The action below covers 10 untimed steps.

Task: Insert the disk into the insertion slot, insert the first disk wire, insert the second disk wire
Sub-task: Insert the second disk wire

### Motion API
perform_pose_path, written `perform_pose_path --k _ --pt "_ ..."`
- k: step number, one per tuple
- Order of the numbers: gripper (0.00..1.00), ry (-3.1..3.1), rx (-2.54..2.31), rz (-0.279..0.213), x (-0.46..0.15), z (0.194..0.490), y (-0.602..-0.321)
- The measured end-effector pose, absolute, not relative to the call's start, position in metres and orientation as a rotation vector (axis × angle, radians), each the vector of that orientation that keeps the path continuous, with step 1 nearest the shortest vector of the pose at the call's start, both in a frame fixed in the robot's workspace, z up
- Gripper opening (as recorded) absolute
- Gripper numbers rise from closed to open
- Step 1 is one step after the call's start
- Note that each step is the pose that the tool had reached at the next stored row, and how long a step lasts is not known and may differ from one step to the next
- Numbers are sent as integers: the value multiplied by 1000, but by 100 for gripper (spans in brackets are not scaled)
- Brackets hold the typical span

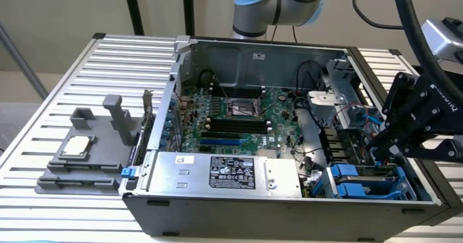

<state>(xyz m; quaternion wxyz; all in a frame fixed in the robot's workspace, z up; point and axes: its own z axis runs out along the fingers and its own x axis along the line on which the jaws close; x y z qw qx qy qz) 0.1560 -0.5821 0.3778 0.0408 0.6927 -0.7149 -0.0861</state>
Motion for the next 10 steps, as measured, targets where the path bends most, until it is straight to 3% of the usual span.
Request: perform_pose_path --k 10 --pt "25 -2182 2110 -239 157 368 -578"
